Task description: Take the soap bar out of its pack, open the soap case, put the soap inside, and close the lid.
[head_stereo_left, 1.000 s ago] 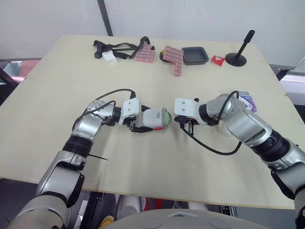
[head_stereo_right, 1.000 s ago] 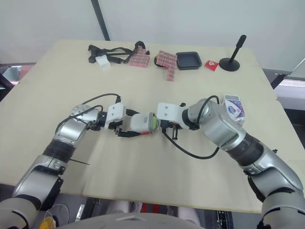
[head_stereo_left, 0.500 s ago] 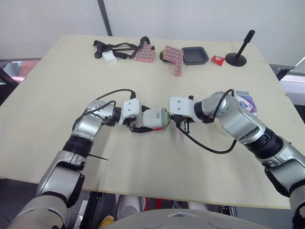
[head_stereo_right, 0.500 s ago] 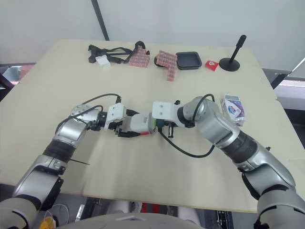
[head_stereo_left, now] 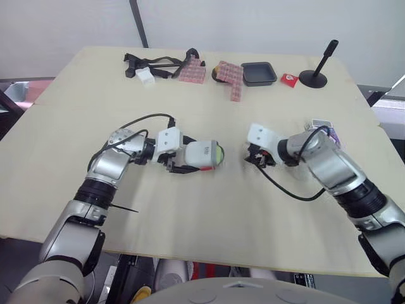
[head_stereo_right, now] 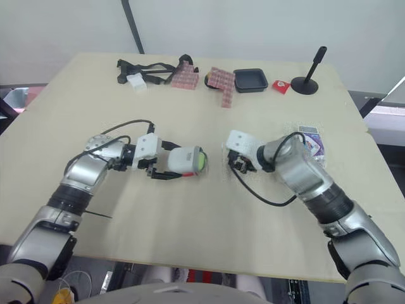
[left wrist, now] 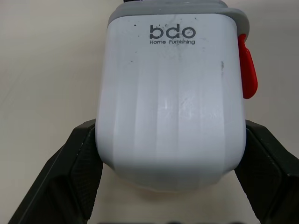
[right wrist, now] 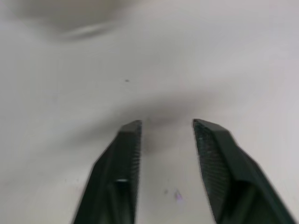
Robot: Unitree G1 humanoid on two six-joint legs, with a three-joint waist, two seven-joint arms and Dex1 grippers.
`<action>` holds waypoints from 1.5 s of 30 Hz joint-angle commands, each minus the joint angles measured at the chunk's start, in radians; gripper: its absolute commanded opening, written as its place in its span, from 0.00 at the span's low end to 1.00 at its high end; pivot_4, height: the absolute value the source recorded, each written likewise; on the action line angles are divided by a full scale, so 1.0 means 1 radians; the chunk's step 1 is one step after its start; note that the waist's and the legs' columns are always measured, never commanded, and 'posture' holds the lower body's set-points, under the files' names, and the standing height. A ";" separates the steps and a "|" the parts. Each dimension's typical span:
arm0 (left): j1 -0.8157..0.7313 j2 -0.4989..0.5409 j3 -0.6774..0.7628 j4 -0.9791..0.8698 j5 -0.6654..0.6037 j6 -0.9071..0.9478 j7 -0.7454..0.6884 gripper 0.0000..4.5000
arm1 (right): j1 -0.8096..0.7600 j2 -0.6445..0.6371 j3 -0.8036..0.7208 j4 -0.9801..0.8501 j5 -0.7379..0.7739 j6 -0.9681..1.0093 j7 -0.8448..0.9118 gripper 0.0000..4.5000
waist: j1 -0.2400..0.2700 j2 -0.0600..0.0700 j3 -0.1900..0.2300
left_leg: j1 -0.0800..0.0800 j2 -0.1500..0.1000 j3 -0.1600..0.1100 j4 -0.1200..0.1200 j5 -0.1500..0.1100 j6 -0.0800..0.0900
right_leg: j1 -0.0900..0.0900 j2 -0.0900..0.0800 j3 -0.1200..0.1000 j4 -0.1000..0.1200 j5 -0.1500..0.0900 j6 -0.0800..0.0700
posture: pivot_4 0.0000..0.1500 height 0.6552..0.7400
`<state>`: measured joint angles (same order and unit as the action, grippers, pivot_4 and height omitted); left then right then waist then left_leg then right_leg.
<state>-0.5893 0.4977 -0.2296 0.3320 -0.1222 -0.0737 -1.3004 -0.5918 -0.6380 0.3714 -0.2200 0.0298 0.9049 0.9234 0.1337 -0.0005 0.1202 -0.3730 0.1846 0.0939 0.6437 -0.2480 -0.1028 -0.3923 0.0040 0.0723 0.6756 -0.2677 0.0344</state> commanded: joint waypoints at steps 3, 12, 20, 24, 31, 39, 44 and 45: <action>0.021 0.023 0.048 -0.057 -0.052 0.014 0.008 0.77 | 0.044 0.010 -0.265 -0.181 0.181 0.264 -0.013 0.86 | 0.003 0.000 0.000 | 0.000 0.000 0.000 0.000 0.000 0.000 | 0.000 0.000 0.000 0.000 0.000 0.000 | 1.00 1.00; 0.036 -0.008 0.067 -0.044 -0.054 -0.066 0.082 0.77 | 0.048 0.279 -0.669 -0.206 0.528 0.710 -0.148 0.99 | 0.016 0.000 0.000 | 0.002 0.000 0.000 0.000 0.000 0.000 | 0.000 0.001 -0.001 -0.001 0.000 0.000 | 1.00 1.00; 0.044 -0.020 0.053 -0.055 -0.056 -0.071 0.095 0.77 | 0.123 0.375 -0.753 -0.091 0.893 0.710 -0.488 0.99 | 0.030 0.002 0.000 | 0.005 -0.001 0.000 -0.001 0.000 0.000 | 0.000 0.003 0.000 -0.003 0.000 0.000 | 1.00 1.00; 0.054 -0.019 0.050 -0.066 -0.059 -0.068 0.094 0.77 | 0.134 0.356 -0.730 -0.105 1.079 0.710 -0.574 0.99 | 0.030 0.002 0.000 | 0.006 -0.001 0.000 -0.001 0.000 0.000 | 0.001 0.003 -0.001 -0.003 0.000 0.000 | 1.00 1.00; 0.059 -0.021 0.041 -0.075 -0.060 -0.069 0.081 0.77 | 0.129 0.345 -0.689 -0.062 1.271 0.710 -0.703 0.99 | 0.030 0.002 0.000 | 0.006 -0.001 0.000 -0.002 0.000 0.000 | 0.001 0.003 -0.001 -0.004 0.000 0.000 | 1.00 1.00; 0.059 -0.038 0.031 -0.103 -0.066 -0.061 0.074 0.77 | 0.097 0.393 -0.653 0.033 1.278 0.709 -0.797 0.99 | 0.029 0.002 0.000 | 0.005 -0.001 0.000 -0.002 0.000 0.000 | 0.001 0.002 -0.003 -0.005 0.000 0.000 | 1.00 1.00; 0.062 -0.044 0.027 -0.111 -0.061 -0.062 0.072 0.77 | 0.078 0.423 -0.649 0.053 1.298 0.687 -0.820 0.99 | 0.028 0.002 0.000 | 0.004 -0.001 0.000 -0.002 0.000 -0.001 | 0.001 0.002 -0.003 -0.005 0.000 0.000 | 1.00 1.00; 0.062 -0.044 0.026 -0.111 -0.061 -0.062 0.072 0.77 | 0.077 0.426 -0.647 0.053 1.301 0.684 -0.822 0.99 | 0.027 0.002 0.000 | 0.004 -0.001 0.000 -0.002 0.000 -0.001 | 0.001 0.002 -0.003 -0.005 0.000 0.000 | 1.00 1.00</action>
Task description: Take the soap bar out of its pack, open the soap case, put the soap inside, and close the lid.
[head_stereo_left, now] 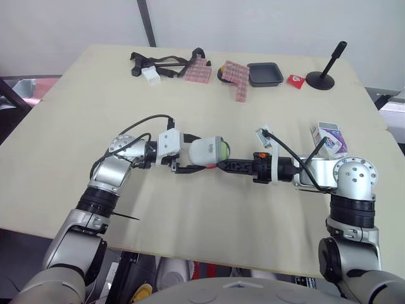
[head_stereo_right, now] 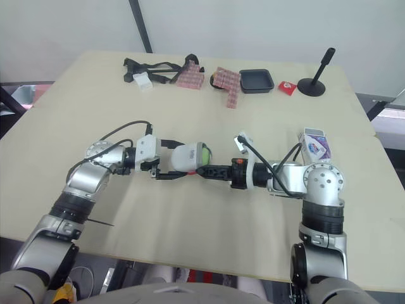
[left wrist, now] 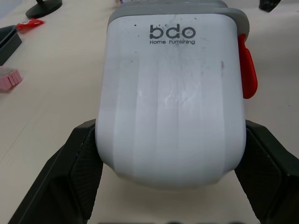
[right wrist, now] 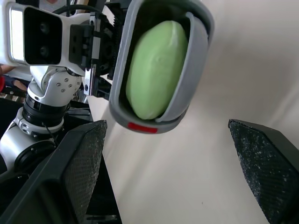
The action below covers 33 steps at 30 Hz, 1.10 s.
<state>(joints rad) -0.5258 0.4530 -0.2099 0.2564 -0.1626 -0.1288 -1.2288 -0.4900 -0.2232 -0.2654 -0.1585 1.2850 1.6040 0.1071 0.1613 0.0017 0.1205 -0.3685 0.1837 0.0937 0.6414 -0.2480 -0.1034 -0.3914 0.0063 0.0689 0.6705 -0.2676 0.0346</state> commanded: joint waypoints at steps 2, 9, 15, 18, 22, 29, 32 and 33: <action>-0.003 0.000 0.004 -0.034 -0.020 -0.010 -0.003 0.77 | -0.030 0.022 -0.005 -0.008 0.047 -0.018 -0.013 0.99 | -0.001 0.000 0.000 | 0.000 0.000 0.000 0.000 0.000 0.000 | 0.000 -0.001 0.000 0.000 0.000 0.000 | 1.00 1.00; -0.013 -0.017 -0.004 -0.038 -0.019 -0.005 0.001 0.77 | -0.052 0.068 0.015 0.016 0.051 -0.058 -0.037 0.99 | -0.003 0.000 0.000 | 0.000 0.000 0.000 0.000 0.000 0.000 | 0.000 -0.002 0.000 0.000 0.000 0.000 | 1.00 1.00; -0.015 -0.026 -0.003 -0.045 -0.019 -0.001 0.005 0.77 | -0.040 0.100 0.031 0.038 0.048 -0.084 -0.052 0.99 | -0.004 0.000 0.000 | 0.000 0.000 0.000 -0.001 0.000 0.000 | 0.000 -0.003 -0.001 0.000 0.000 0.000 | 1.00 1.00; -0.009 -0.024 -0.002 -0.050 -0.020 0.000 0.004 0.77 | -0.043 0.108 0.020 0.057 0.056 -0.103 -0.065 0.99 | -0.004 0.000 0.000 | 0.000 0.000 0.000 -0.001 0.000 0.000 | -0.001 -0.003 -0.001 0.000 0.000 0.000 | 1.00 1.00; -0.005 -0.019 0.001 -0.051 -0.019 0.000 0.003 0.77 | -0.041 0.112 0.019 0.064 0.061 -0.127 -0.080 0.82 | -0.005 0.000 0.000 | 0.000 0.000 0.000 -0.001 0.000 0.000 | -0.001 -0.003 -0.001 0.000 0.000 0.000 | 1.00 1.00; -0.005 -0.014 0.003 -0.043 -0.013 -0.011 0.013 0.77 | -0.028 0.095 0.033 0.047 0.093 -0.130 -0.081 0.48 | -0.009 0.000 0.000 | 0.000 0.000 0.000 -0.001 0.000 0.000 | -0.001 -0.003 -0.001 0.000 0.000 0.000 | 1.00 1.00; -0.007 -0.016 0.004 -0.038 -0.012 -0.014 0.021 0.77 | -0.022 0.082 0.041 0.038 0.116 -0.124 -0.079 0.48 | -0.009 0.000 0.000 | -0.001 0.000 0.000 -0.001 0.000 0.000 | -0.001 -0.003 -0.001 -0.001 0.000 0.000 | 1.00 1.00; -0.007 -0.016 0.005 -0.035 -0.011 -0.017 0.024 0.77 | -0.019 0.077 0.045 0.036 0.123 -0.125 -0.080 0.48 | -0.009 0.000 0.000 | -0.001 0.000 0.000 -0.001 0.000 0.000 | -0.001 -0.003 -0.001 -0.001 0.000 0.000 | 1.00 1.00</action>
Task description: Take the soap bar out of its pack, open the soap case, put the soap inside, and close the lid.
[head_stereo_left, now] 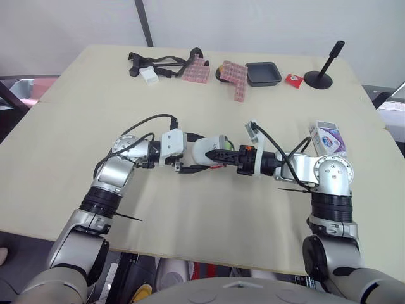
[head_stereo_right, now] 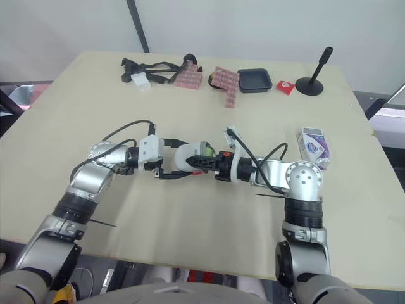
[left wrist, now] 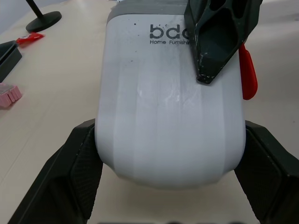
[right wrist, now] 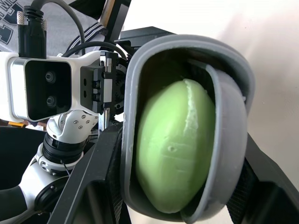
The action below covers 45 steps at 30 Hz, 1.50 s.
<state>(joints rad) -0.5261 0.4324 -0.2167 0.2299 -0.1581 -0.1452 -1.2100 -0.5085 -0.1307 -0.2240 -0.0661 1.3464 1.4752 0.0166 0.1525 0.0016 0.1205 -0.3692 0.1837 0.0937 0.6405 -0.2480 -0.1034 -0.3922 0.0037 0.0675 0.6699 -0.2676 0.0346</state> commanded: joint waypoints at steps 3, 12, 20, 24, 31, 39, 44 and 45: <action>-0.011 0.006 0.013 0.009 -0.013 -0.014 0.004 0.77 | 0.003 -0.027 0.009 -0.054 0.079 0.001 -0.004 0.48 | -0.001 0.000 0.000 | 0.000 0.000 0.000 0.000 0.000 0.000 | 0.000 0.000 0.000 0.000 0.000 0.000 | 1.00 1.00; -0.021 0.035 0.017 0.063 0.019 -0.040 0.021 1.00 | 0.003 -0.093 -0.009 -0.051 0.174 -0.059 -0.074 0.48 | -0.006 0.000 0.000 | 0.000 0.000 0.000 0.000 0.000 0.000 | 0.000 0.000 0.000 0.000 0.000 0.000 | 1.00 1.00; 0.032 0.073 0.075 -0.006 -0.031 0.034 0.066 1.00 | -0.039 -0.272 0.013 -0.148 0.154 -0.092 -0.121 0.48 | -0.004 0.001 0.000 | -0.004 0.000 0.000 -0.001 0.000 0.000 | 0.001 0.004 0.000 -0.001 0.000 0.000 | 1.00 1.00; 0.127 0.008 0.152 -0.149 -0.113 0.213 0.235 1.00 | -0.055 -0.375 0.070 -0.252 0.081 -0.073 -0.143 0.48 | -0.001 0.001 0.000 | -0.005 0.000 0.000 -0.001 -0.001 -0.001 | 0.002 0.004 0.000 -0.002 0.000 0.001 | 1.00 1.00; 0.245 -0.062 0.165 -0.376 -0.159 0.427 0.408 1.00 | -0.073 -0.514 0.213 -0.397 -0.017 -0.032 -0.040 0.48 | 0.012 0.000 0.001 | -0.004 0.000 -0.001 -0.001 -0.001 -0.001 | 0.004 0.005 0.000 -0.004 0.000 0.001 | 1.00 1.00; 0.309 0.040 0.185 -0.555 -0.366 0.747 0.349 1.00 | -0.171 -0.655 0.321 -0.460 -0.175 -0.040 0.130 0.48 | 0.005 0.001 0.001 | -0.004 0.001 -0.002 -0.002 -0.001 -0.002 | 0.004 0.004 0.000 -0.004 0.000 0.001 | 1.00 1.00; 0.271 0.079 0.165 -0.553 -0.378 0.736 0.292 1.00 | -0.274 -0.753 0.468 -0.457 -0.318 -0.052 0.286 0.48 | 0.006 0.001 0.001 | -0.004 0.000 -0.002 -0.002 -0.001 -0.001 | 0.003 0.005 0.002 -0.004 0.000 0.001 | 1.00 1.00; 0.257 0.089 0.153 -0.543 -0.366 0.716 0.270 1.00 | -0.300 -0.787 0.528 -0.466 -0.372 -0.078 0.337 0.48 | 0.006 0.001 0.001 | -0.004 0.000 -0.001 -0.002 -0.001 -0.001 | 0.003 0.005 0.002 -0.004 0.000 0.001 | 1.00 1.00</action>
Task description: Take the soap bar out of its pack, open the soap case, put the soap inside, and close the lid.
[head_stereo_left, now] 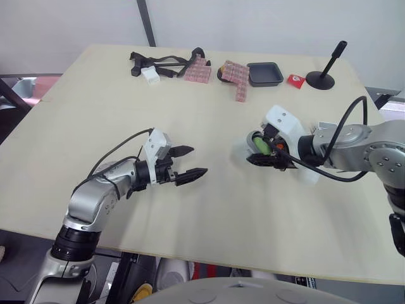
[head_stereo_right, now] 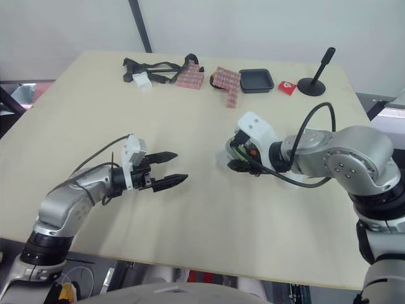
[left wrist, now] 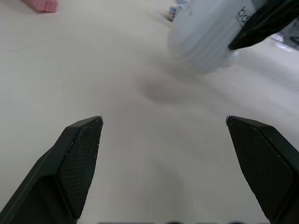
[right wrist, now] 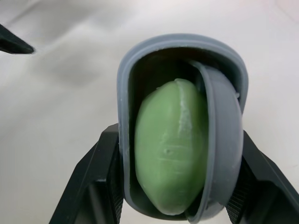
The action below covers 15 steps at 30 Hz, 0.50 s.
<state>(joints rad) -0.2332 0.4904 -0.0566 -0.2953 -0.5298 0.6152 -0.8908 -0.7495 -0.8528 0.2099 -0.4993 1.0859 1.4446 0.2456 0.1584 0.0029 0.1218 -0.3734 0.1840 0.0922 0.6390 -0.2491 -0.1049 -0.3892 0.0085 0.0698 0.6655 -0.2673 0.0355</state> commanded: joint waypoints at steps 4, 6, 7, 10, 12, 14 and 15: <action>-0.081 0.049 -0.051 0.029 0.055 -0.124 -0.109 1.00 | -0.127 -0.128 0.248 -0.020 -0.264 -0.151 0.283 0.48 | 0.000 0.000 0.000 | 0.001 0.000 0.000 0.000 0.000 0.000 | 0.000 -0.001 0.000 -0.001 0.000 0.000 | 1.00 1.00; -0.098 0.046 -0.069 0.054 0.078 -0.163 -0.125 1.00 | -0.154 -0.143 0.312 -0.011 -0.346 -0.211 0.360 0.48 | -0.002 0.000 0.000 | 0.000 0.000 0.000 0.000 0.000 0.000 | 0.000 0.000 0.000 -0.001 0.000 0.000 | 1.00 1.00; -0.102 0.045 -0.072 0.062 0.083 -0.175 -0.129 1.00 | -0.159 -0.146 0.329 -0.007 -0.374 -0.230 0.388 0.48 | -0.003 0.000 0.000 | 0.000 0.000 0.000 0.000 0.000 0.000 | 0.000 0.000 0.000 -0.001 0.000 0.000 | 1.00 1.00; -0.128 0.032 -0.107 0.090 0.107 -0.214 -0.150 1.00 | -0.213 -0.146 0.427 0.008 -0.500 -0.316 0.502 0.48 | -0.007 0.000 0.000 | 0.000 0.000 0.000 -0.001 0.000 0.000 | 0.000 0.001 0.001 -0.001 0.000 0.000 | 1.00 1.00; -0.147 0.013 -0.128 0.112 0.118 -0.237 -0.162 1.00 | -0.250 -0.142 0.483 0.019 -0.575 -0.373 0.582 0.48 | -0.010 0.000 0.000 | 0.000 0.000 0.000 0.000 0.000 0.000 | 0.000 0.000 0.001 0.001 0.000 0.000 | 1.00 1.00; -0.162 -0.006 -0.138 0.132 0.117 -0.250 -0.172 1.00 | -0.272 -0.131 0.499 0.035 -0.616 -0.404 0.638 0.48 | -0.012 0.000 0.000 | 0.000 0.000 0.000 0.000 0.000 0.000 | 0.000 0.000 0.001 0.001 0.000 0.000 | 1.00 1.00; -0.170 -0.012 -0.145 0.140 0.116 -0.252 -0.181 1.00 | -0.279 -0.126 0.503 0.043 -0.631 -0.417 0.656 0.48 | -0.014 0.000 0.000 | 0.000 0.000 0.000 0.000 0.000 0.000 | 0.000 0.000 0.001 0.001 0.000 0.000 | 1.00 1.00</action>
<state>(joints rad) -0.3839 0.4800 -0.1986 -0.1537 -0.4168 0.3879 -1.0553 -0.9989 -0.9794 0.7192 -0.4601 0.5031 1.0637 0.8602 0.1447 0.0030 0.1218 -0.3735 0.1842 0.0926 0.6392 -0.2491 -0.1048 -0.3893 0.0089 0.0708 0.6665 -0.2674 0.0353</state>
